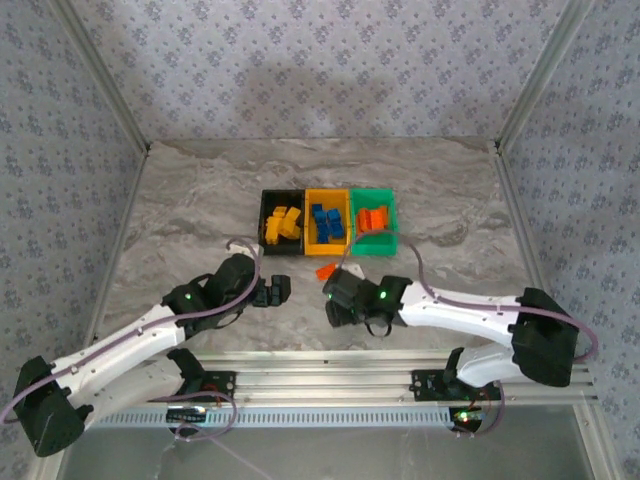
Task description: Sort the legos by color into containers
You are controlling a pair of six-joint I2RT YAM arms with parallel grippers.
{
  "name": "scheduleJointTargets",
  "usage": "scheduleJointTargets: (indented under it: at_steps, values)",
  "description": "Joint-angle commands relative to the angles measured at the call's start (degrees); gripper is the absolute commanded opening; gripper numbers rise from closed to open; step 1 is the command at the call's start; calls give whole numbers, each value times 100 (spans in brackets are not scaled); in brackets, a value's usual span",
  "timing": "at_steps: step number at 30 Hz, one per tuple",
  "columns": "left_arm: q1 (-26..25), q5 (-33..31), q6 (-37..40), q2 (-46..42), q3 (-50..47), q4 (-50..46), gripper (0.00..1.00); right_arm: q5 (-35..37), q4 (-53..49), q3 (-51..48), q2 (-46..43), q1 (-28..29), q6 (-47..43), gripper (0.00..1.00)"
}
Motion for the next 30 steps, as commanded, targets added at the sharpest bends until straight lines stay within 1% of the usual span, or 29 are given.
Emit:
scheduleJointTargets:
  at_steps: [1, 2, 5, 8, 10, 14, 20, 23, 26, 27, 30]
  values:
    - [10, -127, -80, -86, -48, -53, 100, 53, -7, 621, -3, -493, -487, 62]
    - [22, -127, -81, -97, -62, -62, 100, 23, 60, 821, 106, -676, -730, 62]
    - [28, -117, -94, -130, -128, -56, 100, -50, 243, 1433, 638, -1189, -953, 62]
    - [24, -25, -115, -167, -200, -19, 100, -128, 328, 2187, 1379, -1654, -1038, 62]
    - [21, 27, -125, -181, -228, -20, 100, -145, 372, 2626, 1873, -1848, -1046, 62]
    - [22, 75, -133, -243, -288, -54, 100, 22, 50, 3634, 2855, -2038, -1135, 62]
    - [31, 93, -165, -471, -412, -94, 100, 312, -383, 4674, 3806, -2162, -1172, 66]
    - [31, 93, -155, -559, -438, -123, 100, 345, -449, 4932, 4045, -2214, -1154, 69]
    - [32, 98, -134, -593, -448, -133, 100, 345, -434, 5098, 4146, -2222, -1142, 81]
    - [28, 100, -134, -595, -448, -140, 100, 352, -414, 5107, 4136, -2225, -1143, 83]
    - [32, 92, -131, -610, -456, -138, 100, 422, -296, 5102, 4019, -2204, -1119, 85]
